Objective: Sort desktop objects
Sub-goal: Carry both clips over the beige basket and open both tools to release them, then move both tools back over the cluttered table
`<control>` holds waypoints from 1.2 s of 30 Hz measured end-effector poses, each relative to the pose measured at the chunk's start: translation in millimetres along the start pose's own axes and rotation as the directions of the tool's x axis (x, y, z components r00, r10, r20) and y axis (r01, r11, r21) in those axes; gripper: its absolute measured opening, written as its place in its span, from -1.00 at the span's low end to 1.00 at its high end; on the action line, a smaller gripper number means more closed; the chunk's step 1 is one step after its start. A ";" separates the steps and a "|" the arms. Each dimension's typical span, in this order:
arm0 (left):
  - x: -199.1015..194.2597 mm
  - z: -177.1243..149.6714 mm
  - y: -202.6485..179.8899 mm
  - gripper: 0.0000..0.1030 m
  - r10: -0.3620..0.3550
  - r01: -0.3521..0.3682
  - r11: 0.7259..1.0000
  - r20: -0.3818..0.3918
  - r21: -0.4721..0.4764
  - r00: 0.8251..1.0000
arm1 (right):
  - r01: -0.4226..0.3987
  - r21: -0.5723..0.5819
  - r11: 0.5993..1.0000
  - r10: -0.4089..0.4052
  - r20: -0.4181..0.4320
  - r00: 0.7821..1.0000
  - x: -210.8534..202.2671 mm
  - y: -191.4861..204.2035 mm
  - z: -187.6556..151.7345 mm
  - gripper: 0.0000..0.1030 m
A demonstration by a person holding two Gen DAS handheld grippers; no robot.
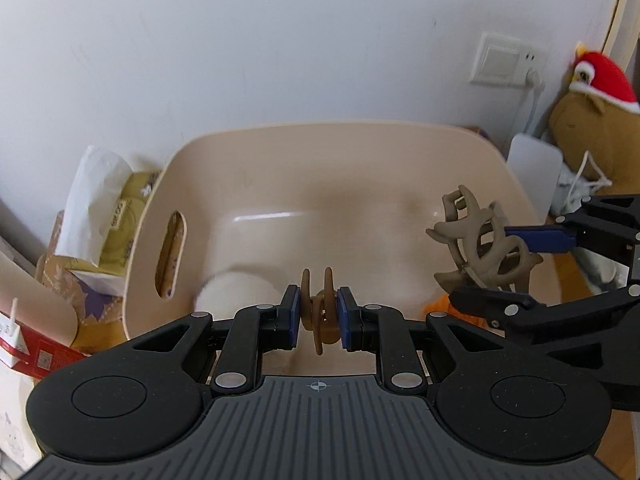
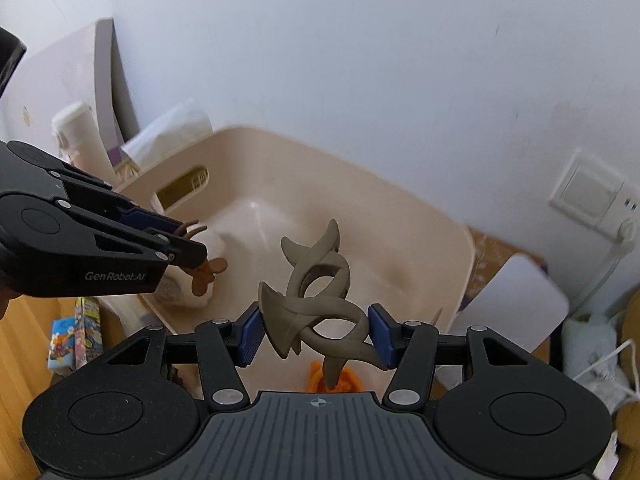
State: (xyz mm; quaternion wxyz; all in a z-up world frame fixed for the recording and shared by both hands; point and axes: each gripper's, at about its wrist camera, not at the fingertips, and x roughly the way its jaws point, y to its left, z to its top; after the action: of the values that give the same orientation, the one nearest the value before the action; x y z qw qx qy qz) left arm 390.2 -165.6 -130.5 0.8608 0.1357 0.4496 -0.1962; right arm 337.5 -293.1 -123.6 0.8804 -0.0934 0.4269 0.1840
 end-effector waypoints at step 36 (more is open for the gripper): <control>-64.9 -37.4 29.4 0.63 0.006 -0.006 1.000 0.031 -0.002 0.999 | -0.021 0.212 0.977 -0.013 0.158 0.987 -98.4 -22.5 -57.8 1.00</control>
State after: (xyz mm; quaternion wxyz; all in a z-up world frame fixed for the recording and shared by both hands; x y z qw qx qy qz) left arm 343.0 -110.3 -96.0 0.8685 0.1331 0.4358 -0.1951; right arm 249.2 -356.3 -81.8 0.9160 0.0171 0.3732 0.1460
